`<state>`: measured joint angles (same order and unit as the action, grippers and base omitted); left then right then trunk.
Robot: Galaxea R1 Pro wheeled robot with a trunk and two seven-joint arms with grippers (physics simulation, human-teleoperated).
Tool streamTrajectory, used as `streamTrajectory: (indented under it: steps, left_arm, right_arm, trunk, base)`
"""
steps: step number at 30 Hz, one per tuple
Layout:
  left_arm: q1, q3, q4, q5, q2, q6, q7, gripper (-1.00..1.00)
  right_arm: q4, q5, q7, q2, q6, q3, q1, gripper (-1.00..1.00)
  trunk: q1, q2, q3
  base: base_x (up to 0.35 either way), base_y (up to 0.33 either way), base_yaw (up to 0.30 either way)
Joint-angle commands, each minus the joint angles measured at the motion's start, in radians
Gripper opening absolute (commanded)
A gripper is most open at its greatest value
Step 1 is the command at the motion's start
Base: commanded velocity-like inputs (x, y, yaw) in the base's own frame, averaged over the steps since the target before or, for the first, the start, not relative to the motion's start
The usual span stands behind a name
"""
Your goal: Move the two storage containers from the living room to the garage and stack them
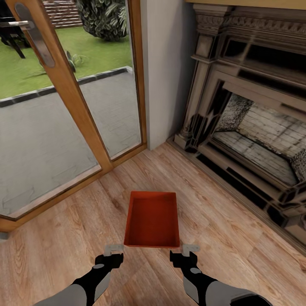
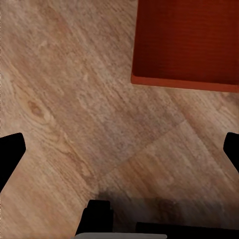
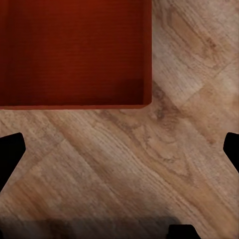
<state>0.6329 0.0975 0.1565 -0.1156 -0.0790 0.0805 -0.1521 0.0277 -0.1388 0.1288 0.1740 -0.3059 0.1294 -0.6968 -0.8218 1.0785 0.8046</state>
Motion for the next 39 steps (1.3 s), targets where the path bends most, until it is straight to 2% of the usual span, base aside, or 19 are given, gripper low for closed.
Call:
streamTrajectory:
  steps: [1, 39]
  left_arm:
    - [0.001, 0.010, -0.003, -0.011, 0.002, 0.004, -0.004, 1.00]
    - [0.001, 0.011, -0.007, 0.000, 0.000, 0.005, -0.003, 1.00]
  right_arm:
    - [0.003, -0.010, 0.001, 0.001, -0.006, 0.009, -0.001, 1.00]
    - [0.003, -0.016, -0.006, 0.001, -0.031, 0.008, -0.001, 1.00]
  trunk:
    - [0.000, 0.000, 0.001]
    - [0.000, 0.000, 0.001]
  base:
    - [0.070, 0.000, 0.000]
    - [0.189, 0.000, 0.000]
